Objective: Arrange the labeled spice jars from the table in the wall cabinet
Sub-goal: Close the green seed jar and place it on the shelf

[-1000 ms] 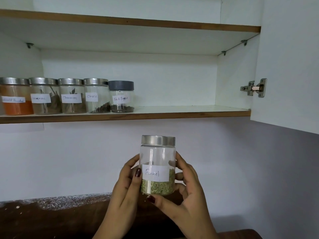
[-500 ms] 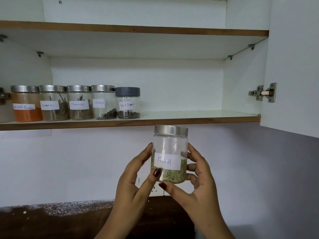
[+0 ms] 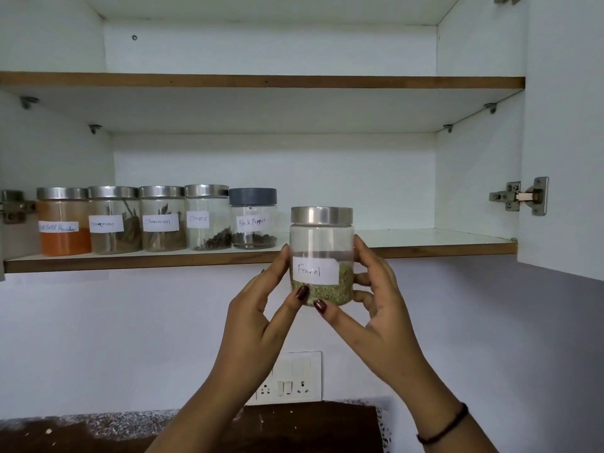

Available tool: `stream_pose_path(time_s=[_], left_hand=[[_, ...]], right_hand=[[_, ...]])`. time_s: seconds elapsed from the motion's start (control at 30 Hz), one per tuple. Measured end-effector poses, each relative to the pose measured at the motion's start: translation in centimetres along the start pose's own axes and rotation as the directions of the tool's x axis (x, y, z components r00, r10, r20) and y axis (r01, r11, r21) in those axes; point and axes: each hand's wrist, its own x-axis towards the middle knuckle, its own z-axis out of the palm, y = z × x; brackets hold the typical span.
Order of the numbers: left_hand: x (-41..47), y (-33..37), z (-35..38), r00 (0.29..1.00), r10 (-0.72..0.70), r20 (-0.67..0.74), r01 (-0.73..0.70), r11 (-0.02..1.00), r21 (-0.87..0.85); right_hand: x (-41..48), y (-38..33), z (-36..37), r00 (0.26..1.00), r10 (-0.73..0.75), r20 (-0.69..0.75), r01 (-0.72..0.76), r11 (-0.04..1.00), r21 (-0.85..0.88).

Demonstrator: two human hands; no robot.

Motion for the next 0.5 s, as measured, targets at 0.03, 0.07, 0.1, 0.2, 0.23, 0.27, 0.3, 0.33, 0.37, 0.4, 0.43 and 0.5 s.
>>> stream_pose_path(time_s=[0.03, 0.07, 0.1, 0.2, 0.23, 0.27, 0.3, 0.33, 0.37, 0.4, 0.43, 0.5], left_hand=[[0.4, -0.1, 0.0, 1.0, 0.0, 0.006, -0.001, 1.0, 0.015], [0.9, 0.0, 0.1, 1.0, 0.021, 0.002, -0.021, 1.0, 0.021], [1.4, 0.1, 0.2, 0.999, 0.035, -0.012, -0.034, 0.999, 0.03], [3.2, 0.4, 0.3, 0.997, 0.069, -0.046, -0.067, 0.997, 0.039], [3.8, 0.5, 0.3, 0.995, 0.076, -0.06, -0.074, 0.997, 0.039], [4.4, 0.7, 0.3, 0.994, 0.077, -0.073, -0.074, 0.996, 0.04], [5.0, 0.7, 0.4, 0.994, 0.077, -0.078, -0.074, 0.996, 0.039], [5.4, 0.6, 0.5, 0.994, 0.077, -0.082, -0.073, 0.996, 0.045], [5.9, 0.4, 0.5, 0.993, 0.075, -0.086, -0.071, 0.996, 0.055], [6.4, 0.2, 0.6, 0.993, 0.073, -0.088, -0.067, 0.995, 0.074], [6.8, -0.1, 0.7, 0.994, 0.07, -0.087, -0.062, 0.994, 0.09], [7.6, -0.7, 0.9, 0.994, 0.065, -0.086, -0.054, 0.991, 0.121]], right_hand=[[0.6, 0.2, 0.1, 1.0, -0.005, 0.001, 0.005, 1.0, 0.001], [1.1, 0.3, 0.2, 1.0, -0.013, 0.002, 0.013, 1.0, 0.005], [1.7, 0.5, 0.2, 1.0, -0.021, 0.001, 0.021, 1.0, 0.006], [3.4, 1.0, 0.3, 0.999, -0.041, -0.004, 0.041, 0.999, -0.012], [4.0, 1.2, 0.3, 0.999, -0.051, -0.003, 0.051, 0.998, -0.026], [4.6, 1.4, 0.3, 0.998, -0.062, 0.0, 0.062, 0.997, -0.04], [5.2, 1.6, 0.3, 0.997, -0.071, 0.005, 0.071, 0.996, -0.052], [5.7, 2.0, 0.4, 0.997, -0.074, 0.013, 0.075, 0.995, -0.062], [6.2, 2.3, 0.5, 0.997, -0.069, 0.024, 0.07, 0.995, -0.065], [6.6, 2.7, 0.6, 0.998, -0.057, 0.038, 0.06, 0.996, -0.061], [7.1, 3.1, 0.6, 0.998, -0.041, 0.055, 0.044, 0.998, -0.053], [8.1, 3.9, 0.8, 0.995, 0.001, 0.098, 0.005, 0.998, -0.061]])
